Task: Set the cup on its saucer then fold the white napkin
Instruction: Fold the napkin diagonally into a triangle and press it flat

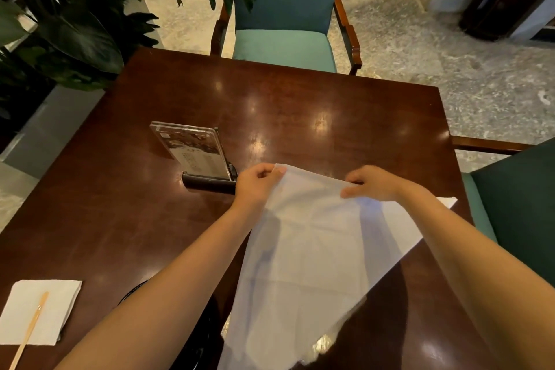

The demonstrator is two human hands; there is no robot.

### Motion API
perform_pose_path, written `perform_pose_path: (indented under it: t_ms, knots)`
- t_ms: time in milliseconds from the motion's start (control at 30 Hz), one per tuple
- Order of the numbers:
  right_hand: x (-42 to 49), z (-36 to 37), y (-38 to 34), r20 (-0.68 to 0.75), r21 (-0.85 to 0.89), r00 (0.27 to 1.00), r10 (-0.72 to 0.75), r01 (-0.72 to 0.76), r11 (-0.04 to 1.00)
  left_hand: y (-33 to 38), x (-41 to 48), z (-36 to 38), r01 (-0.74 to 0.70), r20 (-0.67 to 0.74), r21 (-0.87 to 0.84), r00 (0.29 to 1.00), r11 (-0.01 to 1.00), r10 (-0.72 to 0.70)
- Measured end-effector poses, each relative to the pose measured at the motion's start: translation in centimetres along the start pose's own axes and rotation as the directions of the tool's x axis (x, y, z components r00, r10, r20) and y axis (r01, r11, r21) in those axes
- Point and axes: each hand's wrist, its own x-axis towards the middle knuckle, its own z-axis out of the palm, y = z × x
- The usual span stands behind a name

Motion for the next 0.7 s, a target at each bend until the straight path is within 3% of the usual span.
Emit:
perform_pose_path:
  t_ms: [400,567,700]
  knots:
    - [-8.9,-2.4,5.2,-0.281,0.069,0.941,0.187,-0.175,0.982,10.0,-7.4,3.9,-0.345,0.156,0.0,0.927,0.939,0.34]
    - [-13.4,-3.2,6.4,-0.388,0.152,0.876,0.287,-0.246,0.957,13.6,-10.2,4.2,-0.368,0.2,-0.049,0.907,0.929,0.37]
    - [-16.7,-3.2,7.4,-0.478,0.235,0.794,0.375,-0.295,0.926,14.7,-12.5,4.6,-0.276,0.23,-0.096,0.929,0.956,0.291]
